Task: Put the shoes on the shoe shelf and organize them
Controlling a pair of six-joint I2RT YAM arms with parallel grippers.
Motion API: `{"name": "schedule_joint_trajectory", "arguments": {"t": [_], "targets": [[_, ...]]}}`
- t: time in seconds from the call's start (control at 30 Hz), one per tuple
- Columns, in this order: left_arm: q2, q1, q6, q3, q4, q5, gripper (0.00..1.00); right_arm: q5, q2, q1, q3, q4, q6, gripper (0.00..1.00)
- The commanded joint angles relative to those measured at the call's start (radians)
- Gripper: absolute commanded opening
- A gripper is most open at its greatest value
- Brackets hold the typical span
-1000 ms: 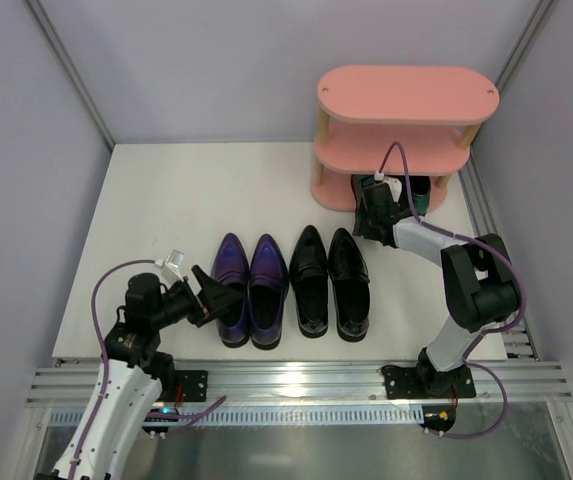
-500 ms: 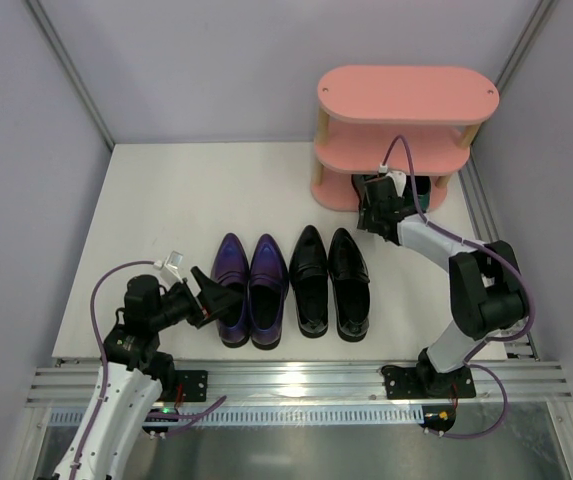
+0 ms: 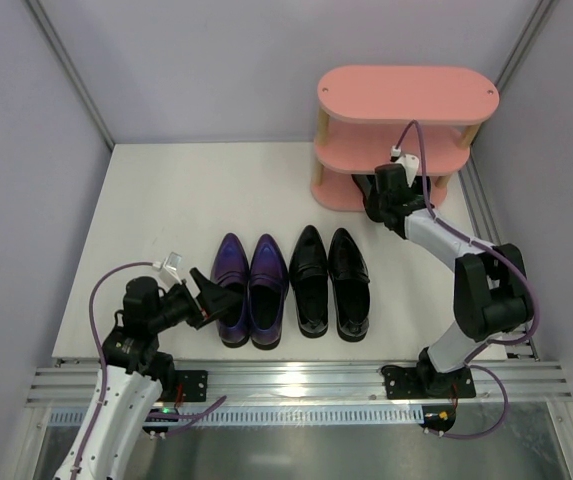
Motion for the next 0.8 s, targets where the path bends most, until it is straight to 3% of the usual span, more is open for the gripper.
{"name": "schedule_joint_trajectory", "arguments": {"t": [0.0, 0.17, 0.23, 0.33, 0.4, 0.53, 0.63, 0.77], "targets": [[-0.014, 0.000, 0.016, 0.016, -0.021, 0.001, 1.00, -0.062, -0.087, 0.003, -0.052, 0.085, 0.013, 0.56], [-0.019, 0.000, 0.012, 0.029, -0.021, 0.001, 1.00, -0.131, -0.334, 0.058, -0.253, 0.157, 0.006, 0.56], [-0.020, -0.002, 0.018, 0.049, -0.038, -0.010, 1.00, -0.130, -0.420, 0.098, -0.312, 0.137, 0.007, 0.62], [-0.019, -0.001, 0.042, 0.082, -0.073, -0.038, 1.00, -0.159, -0.575, 0.142, -0.375, 0.036, 0.016, 0.69], [-0.016, -0.002, 0.065, 0.107, -0.094, -0.051, 1.00, -0.256, -0.659, 0.152, -0.398, -0.042, 0.012, 0.75], [-0.011, -0.002, 0.076, 0.125, -0.115, -0.067, 1.00, -0.381, -0.730, 0.207, -0.422, -0.220, 0.024, 0.76], [-0.006, 0.000, 0.078, 0.127, -0.118, -0.070, 1.00, -0.324, -0.849, 0.334, -0.482, -0.317, 0.091, 0.90], [-0.008, -0.002, 0.081, 0.128, -0.127, -0.088, 1.00, -0.220, -1.020, 0.580, -0.571, -0.397, 0.267, 1.00]]}}
